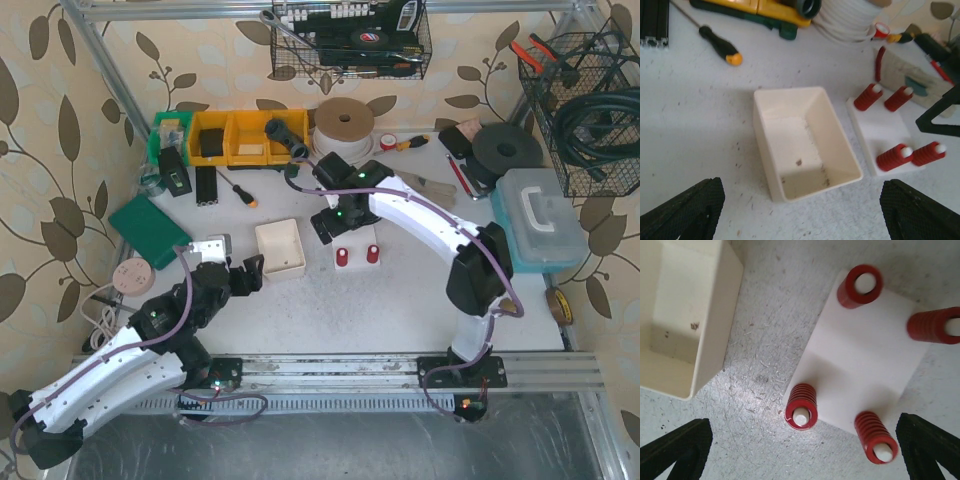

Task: Install the large spring

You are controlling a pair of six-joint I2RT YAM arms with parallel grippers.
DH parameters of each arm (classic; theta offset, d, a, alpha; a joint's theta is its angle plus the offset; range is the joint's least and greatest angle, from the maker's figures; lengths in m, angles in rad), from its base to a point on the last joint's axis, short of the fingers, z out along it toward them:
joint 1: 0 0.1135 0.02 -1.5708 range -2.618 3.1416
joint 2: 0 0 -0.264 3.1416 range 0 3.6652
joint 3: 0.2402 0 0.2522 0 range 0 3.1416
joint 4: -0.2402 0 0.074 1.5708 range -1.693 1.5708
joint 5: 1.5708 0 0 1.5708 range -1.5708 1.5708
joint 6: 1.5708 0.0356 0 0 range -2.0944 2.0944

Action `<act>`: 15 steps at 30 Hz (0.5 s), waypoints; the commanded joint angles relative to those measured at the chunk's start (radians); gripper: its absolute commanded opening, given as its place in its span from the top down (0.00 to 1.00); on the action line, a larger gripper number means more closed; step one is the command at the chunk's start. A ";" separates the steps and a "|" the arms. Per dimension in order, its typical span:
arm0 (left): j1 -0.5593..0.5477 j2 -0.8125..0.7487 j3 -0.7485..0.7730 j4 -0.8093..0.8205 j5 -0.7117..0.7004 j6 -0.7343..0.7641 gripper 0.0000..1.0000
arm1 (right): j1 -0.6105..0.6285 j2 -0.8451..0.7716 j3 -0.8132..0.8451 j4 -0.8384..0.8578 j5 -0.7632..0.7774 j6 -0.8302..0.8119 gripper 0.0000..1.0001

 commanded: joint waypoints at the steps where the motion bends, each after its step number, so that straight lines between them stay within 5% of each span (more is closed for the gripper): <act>1: 0.003 0.043 0.149 -0.064 -0.038 0.076 0.12 | -0.005 -0.112 -0.062 0.064 0.102 0.018 0.00; 9: 0.003 0.131 0.441 -0.200 -0.141 0.159 0.11 | -0.008 -0.479 -0.321 0.335 0.341 0.034 0.00; 15: 0.003 0.137 0.472 -0.091 -0.400 0.271 0.09 | -0.036 -0.946 -0.751 0.713 0.670 -0.036 0.00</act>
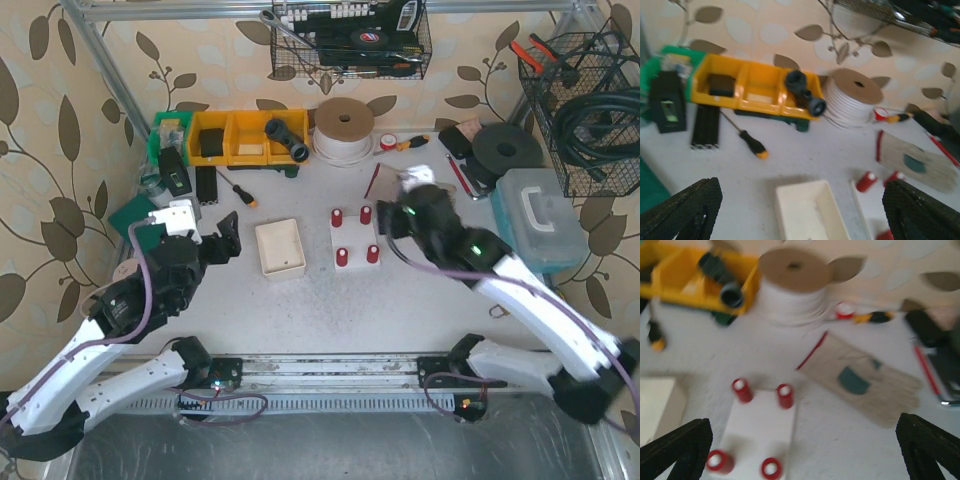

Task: Install the large spring

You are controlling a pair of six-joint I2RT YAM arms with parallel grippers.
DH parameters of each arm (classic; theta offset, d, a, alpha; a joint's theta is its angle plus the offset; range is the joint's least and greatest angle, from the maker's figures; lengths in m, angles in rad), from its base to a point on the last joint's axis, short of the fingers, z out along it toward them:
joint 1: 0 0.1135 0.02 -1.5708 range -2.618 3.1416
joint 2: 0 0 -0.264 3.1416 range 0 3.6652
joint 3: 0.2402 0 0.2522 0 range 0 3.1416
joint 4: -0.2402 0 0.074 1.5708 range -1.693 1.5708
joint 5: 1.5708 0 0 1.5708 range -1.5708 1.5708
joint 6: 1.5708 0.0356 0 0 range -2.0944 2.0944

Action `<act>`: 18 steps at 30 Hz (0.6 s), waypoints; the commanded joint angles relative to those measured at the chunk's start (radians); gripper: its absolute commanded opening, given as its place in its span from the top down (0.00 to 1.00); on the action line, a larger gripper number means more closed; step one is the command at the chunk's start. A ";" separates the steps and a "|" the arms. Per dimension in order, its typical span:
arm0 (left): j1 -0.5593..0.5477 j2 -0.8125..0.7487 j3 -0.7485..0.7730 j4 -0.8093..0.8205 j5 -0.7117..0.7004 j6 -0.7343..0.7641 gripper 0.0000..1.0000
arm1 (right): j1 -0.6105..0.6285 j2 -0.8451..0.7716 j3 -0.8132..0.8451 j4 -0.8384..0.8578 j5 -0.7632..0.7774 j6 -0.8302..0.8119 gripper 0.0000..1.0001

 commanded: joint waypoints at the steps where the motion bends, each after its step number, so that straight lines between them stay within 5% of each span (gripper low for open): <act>1: 0.003 0.025 0.008 0.067 -0.285 0.144 0.09 | -0.030 -0.278 -0.292 0.346 0.312 -0.080 0.00; 3: 0.007 0.064 -0.021 0.145 -0.408 0.237 0.09 | -0.054 -0.368 -0.405 0.473 0.368 -0.167 0.00; 5: 0.041 0.090 -0.108 0.387 -0.490 0.445 0.08 | -0.077 -0.426 -0.495 0.548 0.424 -0.238 0.00; 7: 0.162 0.103 -0.222 0.629 -0.403 0.645 0.08 | -0.112 -0.459 -0.589 0.639 0.484 -0.272 0.00; 12: 0.622 0.176 -0.350 0.653 -0.067 0.491 0.08 | -0.178 -0.428 -0.744 0.732 0.557 -0.245 0.00; 18: 0.676 0.282 -0.592 1.089 -0.043 0.658 0.08 | -0.238 -0.372 -0.937 1.052 0.496 -0.323 0.00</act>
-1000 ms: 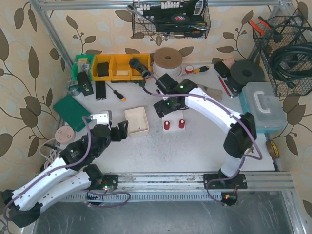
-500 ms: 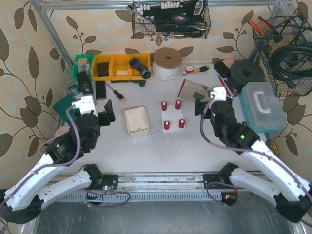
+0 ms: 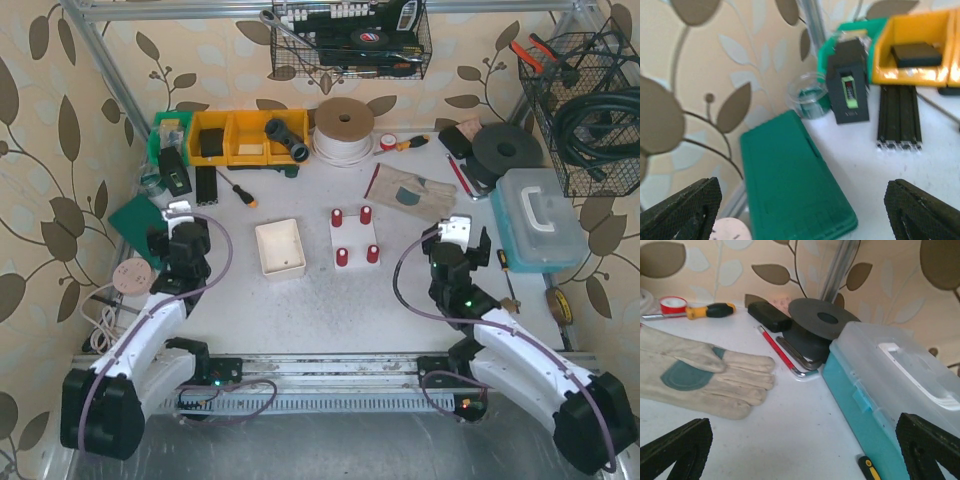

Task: Install the large spring

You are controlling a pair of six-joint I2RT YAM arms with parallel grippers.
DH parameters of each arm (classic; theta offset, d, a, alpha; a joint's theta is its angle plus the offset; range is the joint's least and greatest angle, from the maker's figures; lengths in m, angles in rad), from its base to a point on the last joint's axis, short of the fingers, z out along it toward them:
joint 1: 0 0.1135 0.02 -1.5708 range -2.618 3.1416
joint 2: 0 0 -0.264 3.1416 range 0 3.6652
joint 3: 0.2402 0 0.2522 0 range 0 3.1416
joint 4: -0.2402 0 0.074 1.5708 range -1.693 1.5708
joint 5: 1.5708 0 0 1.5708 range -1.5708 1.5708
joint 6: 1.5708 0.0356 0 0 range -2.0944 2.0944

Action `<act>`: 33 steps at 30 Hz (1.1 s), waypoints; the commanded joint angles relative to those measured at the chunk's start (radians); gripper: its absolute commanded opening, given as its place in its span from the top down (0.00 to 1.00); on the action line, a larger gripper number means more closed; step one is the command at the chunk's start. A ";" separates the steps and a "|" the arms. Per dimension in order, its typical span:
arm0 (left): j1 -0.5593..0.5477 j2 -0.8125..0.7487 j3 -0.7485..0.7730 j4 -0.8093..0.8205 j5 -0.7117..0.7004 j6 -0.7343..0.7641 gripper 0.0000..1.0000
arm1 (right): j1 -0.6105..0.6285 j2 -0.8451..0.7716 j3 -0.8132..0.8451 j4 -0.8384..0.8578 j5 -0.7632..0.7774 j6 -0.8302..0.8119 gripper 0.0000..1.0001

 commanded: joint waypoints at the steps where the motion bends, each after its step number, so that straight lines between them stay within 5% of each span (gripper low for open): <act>1: 0.017 0.077 -0.113 0.374 0.106 0.098 0.08 | -0.057 0.053 -0.108 0.312 -0.005 -0.067 0.00; 6: 0.040 0.306 -0.176 0.612 0.147 0.159 0.08 | -0.190 0.152 -0.210 0.530 -0.149 -0.092 0.00; 15: 0.056 0.337 -0.139 0.578 0.316 0.139 0.08 | -0.213 0.567 -0.184 0.970 -0.327 -0.237 0.00; 20: 0.060 0.406 -0.188 0.683 0.291 0.084 0.08 | -0.235 0.794 -0.201 1.272 -0.370 -0.279 0.00; 24: 0.070 0.545 -0.159 0.728 0.447 0.145 0.08 | -0.320 0.707 -0.161 1.039 -0.481 -0.184 0.00; 28: 0.141 0.641 -0.172 0.820 0.558 0.113 0.08 | -0.367 0.777 -0.115 1.030 -0.567 -0.180 0.00; 33: 0.200 0.630 -0.094 0.651 0.622 0.064 0.07 | -0.371 0.756 -0.066 0.894 -0.543 -0.155 0.00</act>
